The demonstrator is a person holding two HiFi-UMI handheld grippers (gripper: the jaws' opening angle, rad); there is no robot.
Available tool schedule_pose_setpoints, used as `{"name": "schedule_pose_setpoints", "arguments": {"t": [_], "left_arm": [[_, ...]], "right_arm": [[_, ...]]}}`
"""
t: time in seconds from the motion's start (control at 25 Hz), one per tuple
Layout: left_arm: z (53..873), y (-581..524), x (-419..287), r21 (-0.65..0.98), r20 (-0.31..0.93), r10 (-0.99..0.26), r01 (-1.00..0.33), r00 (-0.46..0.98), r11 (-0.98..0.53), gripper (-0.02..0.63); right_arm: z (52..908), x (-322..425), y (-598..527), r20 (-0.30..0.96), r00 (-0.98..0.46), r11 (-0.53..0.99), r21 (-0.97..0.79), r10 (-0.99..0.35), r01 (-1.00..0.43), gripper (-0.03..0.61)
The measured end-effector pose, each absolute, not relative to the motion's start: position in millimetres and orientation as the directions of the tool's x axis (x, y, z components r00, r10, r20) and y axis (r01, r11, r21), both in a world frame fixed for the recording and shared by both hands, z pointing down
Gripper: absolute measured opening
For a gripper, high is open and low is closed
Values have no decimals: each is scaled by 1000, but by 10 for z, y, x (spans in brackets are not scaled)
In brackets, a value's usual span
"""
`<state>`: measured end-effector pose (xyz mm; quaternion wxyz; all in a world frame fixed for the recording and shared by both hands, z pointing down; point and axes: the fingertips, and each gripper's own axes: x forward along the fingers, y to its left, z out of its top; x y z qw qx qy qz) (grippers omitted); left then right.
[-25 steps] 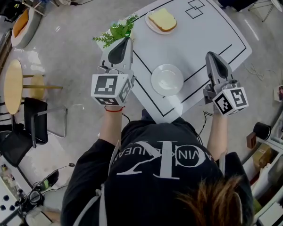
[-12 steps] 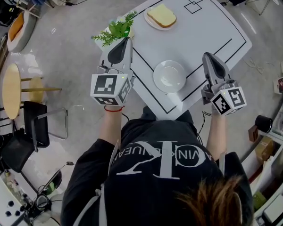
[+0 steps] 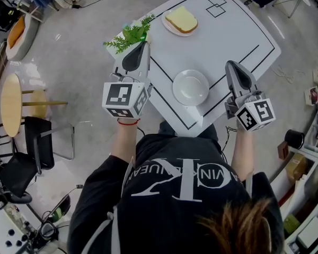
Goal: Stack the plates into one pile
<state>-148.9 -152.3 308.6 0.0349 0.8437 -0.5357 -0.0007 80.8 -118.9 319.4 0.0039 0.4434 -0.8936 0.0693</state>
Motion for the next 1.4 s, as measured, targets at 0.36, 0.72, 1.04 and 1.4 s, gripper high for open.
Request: {"name": "schedule_pose_setpoints", "arguments": {"t": [0.36,0.72,1.04,1.4], "left_arm": [[3038,-1551,-1436,49,20,-897,-897,441,-440,9],[3008,-1541,-1426,47,17,-895,-894,446,-445,9],[3030,-1583,-1431,49,20,-894,-894,447,-446,9],[3048,-1618,-1427,50,25,-894,-894,447,-445,9]], "right_arm": [[3133,871,-1208,35,-585,578,-124,-810,-807,0],[3066,863,-1202,18,-589,583,-113,-808,-804,0],[3078,872,-1243,35,-572,570,-59,-819,-819,0],[3102,889,-1276,34,-568,564,-75,-823,-822,0]]}}
